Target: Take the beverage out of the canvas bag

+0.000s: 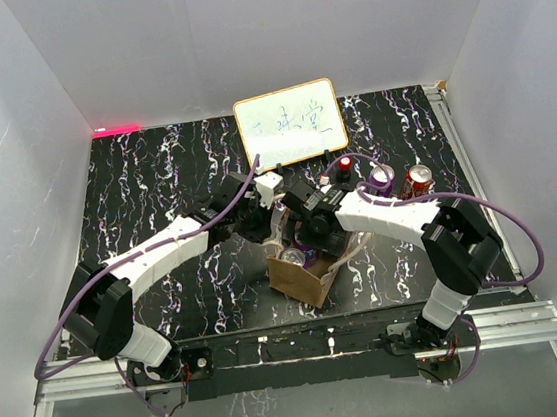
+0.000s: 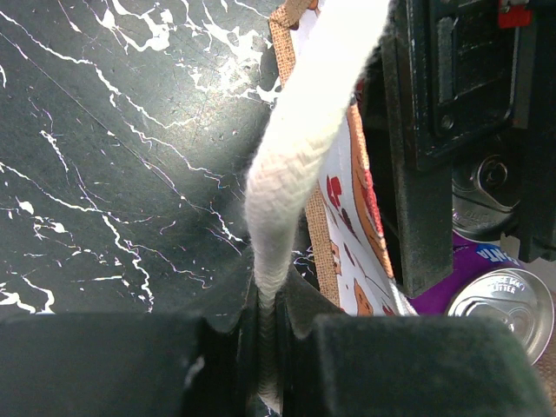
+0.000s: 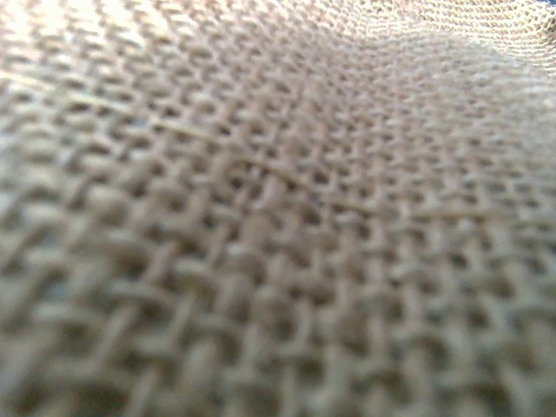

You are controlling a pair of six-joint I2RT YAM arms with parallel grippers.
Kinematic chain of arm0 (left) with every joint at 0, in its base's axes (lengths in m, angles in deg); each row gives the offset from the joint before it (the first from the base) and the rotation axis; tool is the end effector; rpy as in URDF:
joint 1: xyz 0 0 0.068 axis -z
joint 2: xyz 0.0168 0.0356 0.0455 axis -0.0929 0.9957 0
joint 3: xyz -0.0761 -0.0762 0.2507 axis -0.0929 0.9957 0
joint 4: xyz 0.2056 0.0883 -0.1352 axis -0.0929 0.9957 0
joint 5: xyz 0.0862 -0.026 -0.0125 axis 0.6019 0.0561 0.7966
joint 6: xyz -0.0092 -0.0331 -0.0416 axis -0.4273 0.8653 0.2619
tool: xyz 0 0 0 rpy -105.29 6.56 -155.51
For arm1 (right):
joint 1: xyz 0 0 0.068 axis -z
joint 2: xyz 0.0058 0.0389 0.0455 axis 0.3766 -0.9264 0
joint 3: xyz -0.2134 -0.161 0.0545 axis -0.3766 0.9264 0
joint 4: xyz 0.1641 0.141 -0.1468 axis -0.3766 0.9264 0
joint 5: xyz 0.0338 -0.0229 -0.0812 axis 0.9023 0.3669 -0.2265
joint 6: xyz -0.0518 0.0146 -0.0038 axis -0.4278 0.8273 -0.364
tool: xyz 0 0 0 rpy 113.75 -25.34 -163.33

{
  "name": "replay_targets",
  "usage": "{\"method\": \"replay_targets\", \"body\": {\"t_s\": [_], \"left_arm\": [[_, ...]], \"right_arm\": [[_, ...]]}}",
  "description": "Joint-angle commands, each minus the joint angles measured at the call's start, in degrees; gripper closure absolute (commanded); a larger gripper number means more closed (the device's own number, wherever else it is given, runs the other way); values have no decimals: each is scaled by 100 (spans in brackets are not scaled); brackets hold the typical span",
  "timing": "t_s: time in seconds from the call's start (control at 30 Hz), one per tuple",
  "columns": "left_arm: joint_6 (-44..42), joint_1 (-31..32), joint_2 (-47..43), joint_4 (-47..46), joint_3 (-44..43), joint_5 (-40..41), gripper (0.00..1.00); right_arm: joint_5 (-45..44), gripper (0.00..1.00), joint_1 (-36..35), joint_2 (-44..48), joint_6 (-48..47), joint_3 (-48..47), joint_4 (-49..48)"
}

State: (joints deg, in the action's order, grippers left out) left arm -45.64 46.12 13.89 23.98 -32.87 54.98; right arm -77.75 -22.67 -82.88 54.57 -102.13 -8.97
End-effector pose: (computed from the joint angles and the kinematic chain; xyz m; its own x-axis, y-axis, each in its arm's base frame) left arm 0.2430 -0.2173 0.2448 -0.5487 0.4009 -0.7336 0.7063 0.6919 -0.1501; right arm 0.2261 0.2159 0.2003 -0.8726 0.4201 -0.2491 0.3844 0.9054 0.1805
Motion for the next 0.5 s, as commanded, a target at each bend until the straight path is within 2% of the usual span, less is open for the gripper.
{"method": "replay_targets", "body": {"t_s": [0.0,0.07,0.17,0.47], "left_arm": [[-46,66,-136,117,-178,-49,100],[-43,68,-118,123,-187,-57,100],[-43,69,-99,125,-188,-72,100],[-44,77,-67,121,-196,-76,99]], "right_arm": [[-286,8,-38,82,114,-111,53],[-336,17,-37,161,107,-134,92],[-350,40,-38,267,83,-131,95],[-397,60,-37,557,18,-186,188]]}}
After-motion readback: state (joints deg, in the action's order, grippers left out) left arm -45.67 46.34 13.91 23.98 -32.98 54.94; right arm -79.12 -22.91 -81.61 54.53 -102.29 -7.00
